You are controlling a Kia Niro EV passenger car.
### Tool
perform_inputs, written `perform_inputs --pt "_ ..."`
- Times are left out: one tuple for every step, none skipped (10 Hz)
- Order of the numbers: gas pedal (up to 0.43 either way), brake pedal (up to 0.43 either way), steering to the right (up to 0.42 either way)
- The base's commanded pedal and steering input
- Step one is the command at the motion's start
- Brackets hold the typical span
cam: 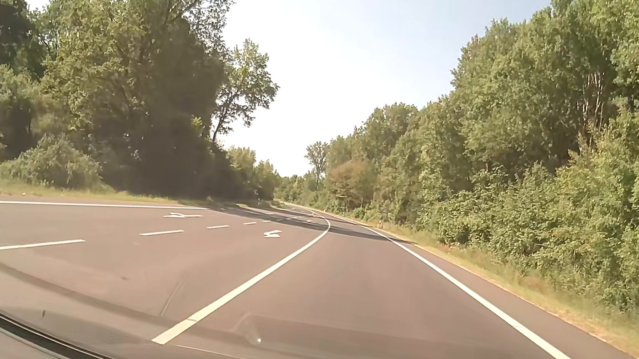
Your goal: Follow the waypoints while adhering to traffic rules and regulations
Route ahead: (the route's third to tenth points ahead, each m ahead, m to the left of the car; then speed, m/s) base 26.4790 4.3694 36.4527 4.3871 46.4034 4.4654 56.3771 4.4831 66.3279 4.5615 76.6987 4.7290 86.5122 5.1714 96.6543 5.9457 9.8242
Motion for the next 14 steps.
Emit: perform_inputs --pt "0.37 0.006 0.006" --pt "0.37 0.006 0.005" --pt "0.378 0.006 0.005" --pt "0.378 0.006 0.004" --pt "0.39 0.006 0.004" --pt "0.39 0.006 0.005" --pt "0.39 0.006 0.005" --pt "0.39 0.006 0.006" --pt "0.39 0.006 0.006" --pt "0.39 0.006 0.006" --pt "0.39 0.006 0.006" --pt "0.39 0.006 0.006" --pt "0.39 0.006 0.006" --pt "0.39 0.006 0.006"
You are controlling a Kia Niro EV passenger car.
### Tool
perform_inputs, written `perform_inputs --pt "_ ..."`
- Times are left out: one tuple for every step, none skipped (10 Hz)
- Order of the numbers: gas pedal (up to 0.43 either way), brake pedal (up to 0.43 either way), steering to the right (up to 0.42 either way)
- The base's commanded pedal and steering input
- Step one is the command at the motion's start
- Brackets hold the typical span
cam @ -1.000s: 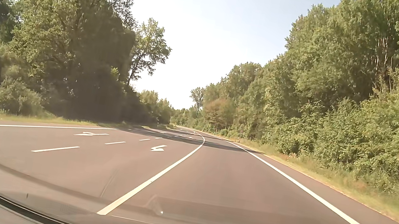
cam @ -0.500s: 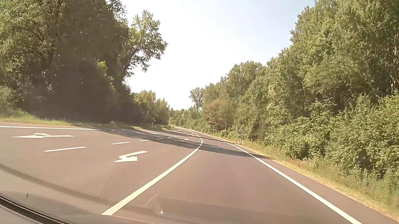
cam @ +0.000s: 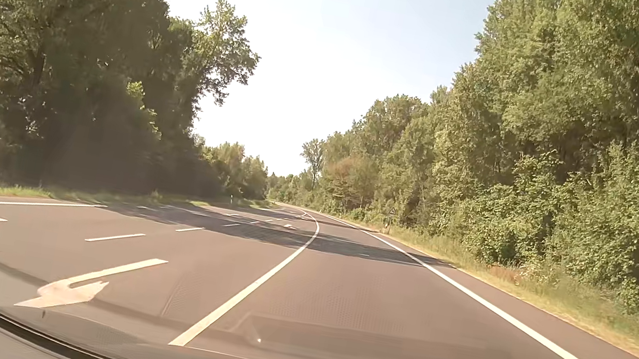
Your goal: Follow the waypoints while adhering to traffic rules and regulations
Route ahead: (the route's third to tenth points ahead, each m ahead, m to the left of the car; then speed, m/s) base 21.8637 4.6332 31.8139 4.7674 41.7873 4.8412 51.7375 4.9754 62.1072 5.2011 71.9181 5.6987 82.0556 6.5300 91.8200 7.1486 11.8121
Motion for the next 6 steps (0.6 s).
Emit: perform_inputs --pt "0.39 0.006 0.006" --pt "0.39 0.006 0.006" --pt "0.39 0.006 0.006" --pt "0.39 0.006 0.006" --pt "0.39 0.006 0.005" --pt "0.39 0.012 0.005"
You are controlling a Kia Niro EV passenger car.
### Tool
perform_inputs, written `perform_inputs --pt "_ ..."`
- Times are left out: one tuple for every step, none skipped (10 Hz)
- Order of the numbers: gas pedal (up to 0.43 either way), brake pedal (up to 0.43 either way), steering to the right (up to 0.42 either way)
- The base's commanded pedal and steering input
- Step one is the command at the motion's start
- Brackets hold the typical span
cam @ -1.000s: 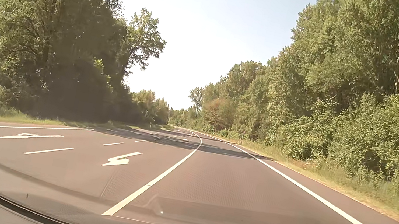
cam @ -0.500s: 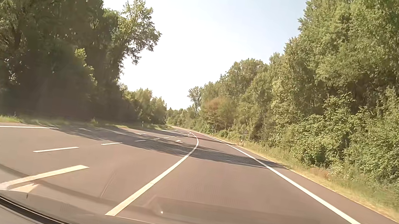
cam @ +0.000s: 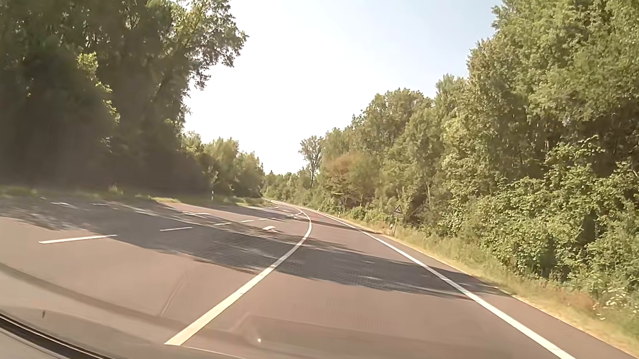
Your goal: Follow the waypoints while adhering to traffic rules and regulations
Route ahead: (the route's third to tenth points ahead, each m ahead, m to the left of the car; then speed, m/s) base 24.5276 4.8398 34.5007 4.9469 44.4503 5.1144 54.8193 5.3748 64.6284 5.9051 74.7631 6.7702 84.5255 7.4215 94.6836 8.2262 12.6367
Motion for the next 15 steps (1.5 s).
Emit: perform_inputs --pt "0.39 0.006 0.004" --pt "0.39 0.006 0.004" --pt "0.39 0.006 0.002" --pt "0.39 0.006 0.0" --pt "0.39 0.006 -0.002" --pt "0.39 0.006 -0.003" --pt "0.39 0.006 -0.004" --pt "0.39 0.006 -0.004" --pt "0.39 0.006 -0.005" --pt "0.39 0.006 -0.005" --pt "0.39 0.012 -0.006" --pt "0.39 0.006 -0.007" --pt "0.39 0.012 -0.007" --pt "0.39 0.006 -0.007" --pt "0.39 0.006 -0.008"
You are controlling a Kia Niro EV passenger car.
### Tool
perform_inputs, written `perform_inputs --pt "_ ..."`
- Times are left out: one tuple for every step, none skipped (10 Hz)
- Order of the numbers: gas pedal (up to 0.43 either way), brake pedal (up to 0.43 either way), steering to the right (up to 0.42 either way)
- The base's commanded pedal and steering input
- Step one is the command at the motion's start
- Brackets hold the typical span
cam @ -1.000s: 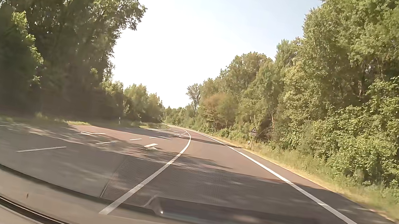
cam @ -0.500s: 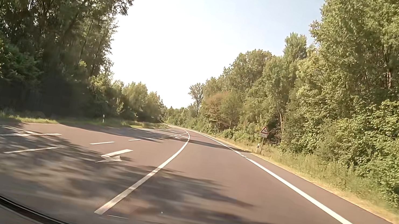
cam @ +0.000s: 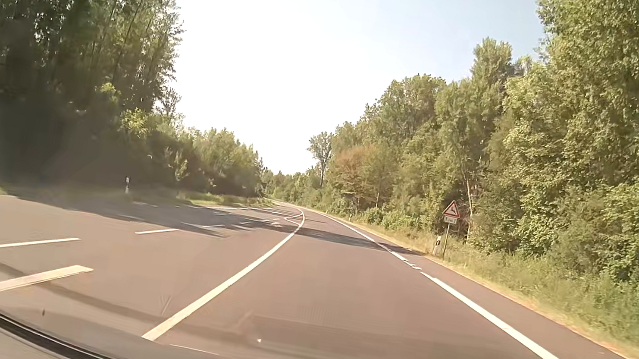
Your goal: Follow the waypoints while adhering to traffic rules and regulations
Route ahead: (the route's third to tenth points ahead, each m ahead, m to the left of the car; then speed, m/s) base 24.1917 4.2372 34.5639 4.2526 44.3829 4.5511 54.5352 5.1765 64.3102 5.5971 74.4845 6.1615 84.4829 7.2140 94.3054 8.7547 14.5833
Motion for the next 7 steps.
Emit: perform_inputs --pt "0.39 0.006 -0.008" --pt "0.39 0.006 -0.008" --pt "0.39 0.006 -0.008" --pt "0.39 0.006 -0.008" --pt "0.39 0.006 -0.008" --pt "0.39 0.006 -0.008" --pt "0.39 0.006 -0.008"
